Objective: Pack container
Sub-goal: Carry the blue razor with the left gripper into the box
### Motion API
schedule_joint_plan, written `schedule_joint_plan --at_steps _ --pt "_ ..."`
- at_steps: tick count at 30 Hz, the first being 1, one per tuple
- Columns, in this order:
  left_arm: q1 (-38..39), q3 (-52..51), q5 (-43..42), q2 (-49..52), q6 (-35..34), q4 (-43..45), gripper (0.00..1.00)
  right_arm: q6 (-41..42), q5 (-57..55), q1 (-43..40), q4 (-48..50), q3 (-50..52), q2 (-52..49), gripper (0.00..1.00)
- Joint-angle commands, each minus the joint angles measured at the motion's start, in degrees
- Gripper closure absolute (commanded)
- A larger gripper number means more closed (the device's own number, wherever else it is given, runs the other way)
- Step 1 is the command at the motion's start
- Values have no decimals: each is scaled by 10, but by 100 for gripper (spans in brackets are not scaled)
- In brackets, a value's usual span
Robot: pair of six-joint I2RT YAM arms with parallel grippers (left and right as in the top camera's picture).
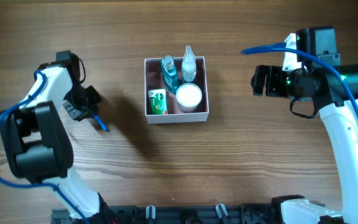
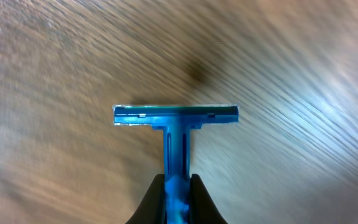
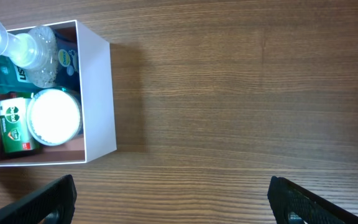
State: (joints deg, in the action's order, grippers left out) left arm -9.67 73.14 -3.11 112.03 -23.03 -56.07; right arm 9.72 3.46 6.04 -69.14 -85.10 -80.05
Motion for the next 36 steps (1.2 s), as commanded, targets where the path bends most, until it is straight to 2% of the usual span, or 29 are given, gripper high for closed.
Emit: schedule_joint_plan --at_steps 1,6,8,10,14,19,28,29,31,33,36 --pt "45 4 -9 -107 1 -10 96 -7 9 -1 3 3 -4 0" --pt "147 5 -9 -224 2 9 96 -7 9 -1 3 3 -4 0" --pt "193 5 -9 -249 21 32 96 -7 9 -1 5 3 -4 0" --pt "238 5 -7 -259 47 58 96 -7 9 -1 6 3 -4 0" --pt "300 5 -5 -245 46 100 96 -7 9 -1 5 3 -4 0" --pt "333 5 -5 -203 46 138 96 -7 9 -1 5 3 -4 0" --pt "332 5 -4 -145 46 138 93 -7 9 -1 5 3 -4 0" --pt "332 5 -2 -143 46 140 87 -7 9 -1 5 3 -4 0" --pt "332 5 -2 -143 47 142 67 -7 9 -1 5 3 -4 0" --pt "332 5 -2 -143 47 144 40 -7 9 -1 4 3 -4 0" --pt "326 5 -3 -143 47 144 37 -7 9 -1 1 3 -4 0"
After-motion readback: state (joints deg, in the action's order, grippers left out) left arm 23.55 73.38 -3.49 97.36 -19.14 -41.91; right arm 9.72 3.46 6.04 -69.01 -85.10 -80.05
